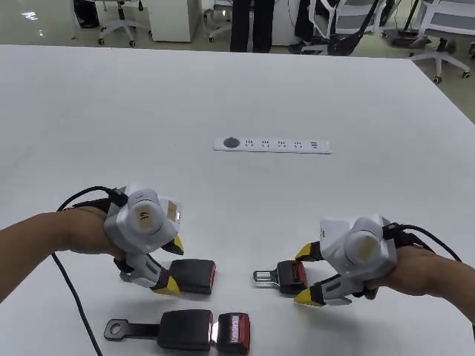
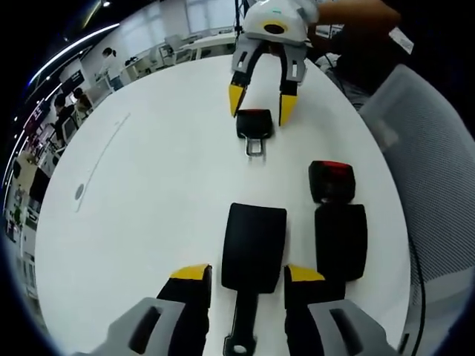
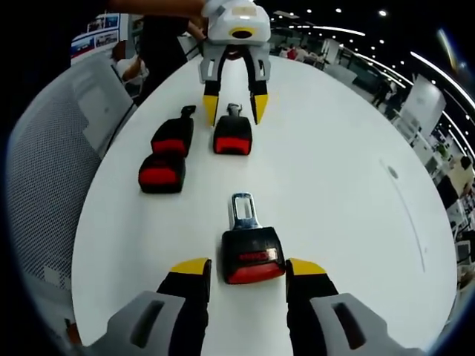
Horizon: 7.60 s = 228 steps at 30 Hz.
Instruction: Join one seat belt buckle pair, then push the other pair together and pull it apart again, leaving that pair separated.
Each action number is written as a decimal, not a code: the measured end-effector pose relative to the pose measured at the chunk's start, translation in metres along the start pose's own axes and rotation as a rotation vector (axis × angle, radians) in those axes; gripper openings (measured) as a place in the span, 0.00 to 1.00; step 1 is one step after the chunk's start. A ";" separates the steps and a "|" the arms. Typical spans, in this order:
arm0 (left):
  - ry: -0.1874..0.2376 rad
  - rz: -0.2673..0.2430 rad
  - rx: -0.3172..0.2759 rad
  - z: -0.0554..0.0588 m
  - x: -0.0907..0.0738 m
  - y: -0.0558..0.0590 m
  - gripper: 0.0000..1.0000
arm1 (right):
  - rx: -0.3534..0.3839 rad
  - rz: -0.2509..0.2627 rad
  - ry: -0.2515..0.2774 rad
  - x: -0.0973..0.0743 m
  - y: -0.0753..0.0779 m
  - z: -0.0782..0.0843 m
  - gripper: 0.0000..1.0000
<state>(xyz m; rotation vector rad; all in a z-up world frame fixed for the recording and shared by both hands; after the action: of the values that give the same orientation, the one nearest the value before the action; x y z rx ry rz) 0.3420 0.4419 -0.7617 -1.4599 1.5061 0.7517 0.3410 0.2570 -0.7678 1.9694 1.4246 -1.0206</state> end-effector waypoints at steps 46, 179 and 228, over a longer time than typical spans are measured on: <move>-0.025 0.052 -0.032 0.010 0.008 0.003 0.32 | -0.053 -0.003 0.001 0.004 -0.001 -0.011 0.30; -0.066 0.078 0.021 0.004 0.010 0.005 0.32 | -0.023 -0.037 -0.013 0.055 -0.031 -0.074 0.29; -0.097 0.093 0.025 0.004 0.011 0.006 0.33 | -0.050 -0.052 -0.073 0.022 -0.013 -0.031 0.29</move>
<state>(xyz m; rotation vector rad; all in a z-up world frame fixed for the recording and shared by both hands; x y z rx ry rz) 0.3380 0.4413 -0.7740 -1.3228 1.5121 0.8448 0.3412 0.2975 -0.7664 1.8491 1.4547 -1.0585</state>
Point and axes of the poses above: the centre of the closed fingertips' face, and the gripper's own axes: x roughly forward along the fingers, y roughly to its right, z roughly out of its underside, the point moved 1 cm from there along -x, roughly backward along the fingers, and after that the axes turned 15 degrees about x, right-handed, at the moved point
